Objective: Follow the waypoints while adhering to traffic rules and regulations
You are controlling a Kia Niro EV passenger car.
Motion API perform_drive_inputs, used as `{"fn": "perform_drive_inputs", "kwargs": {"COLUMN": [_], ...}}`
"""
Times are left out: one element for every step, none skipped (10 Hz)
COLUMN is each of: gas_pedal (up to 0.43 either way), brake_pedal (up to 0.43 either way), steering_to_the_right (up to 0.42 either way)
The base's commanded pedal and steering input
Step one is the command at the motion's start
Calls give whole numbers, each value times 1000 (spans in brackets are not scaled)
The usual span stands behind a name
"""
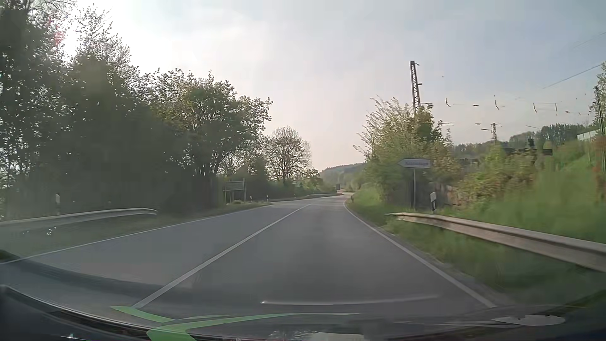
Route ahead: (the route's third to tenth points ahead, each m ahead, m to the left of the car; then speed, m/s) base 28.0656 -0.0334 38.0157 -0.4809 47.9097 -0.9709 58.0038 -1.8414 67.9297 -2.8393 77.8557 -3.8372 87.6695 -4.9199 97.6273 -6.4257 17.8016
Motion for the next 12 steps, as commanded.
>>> {"fn": "perform_drive_inputs", "kwargs": {"gas_pedal": [98,98,110,110,110,110,110,110,110,110,110,110], "brake_pedal": [0,0,0,0,0,0,0,0,0,0,0,0], "steering_to_the_right": [5,5,5,5,5,5,5,5,5,5,5,5]}}
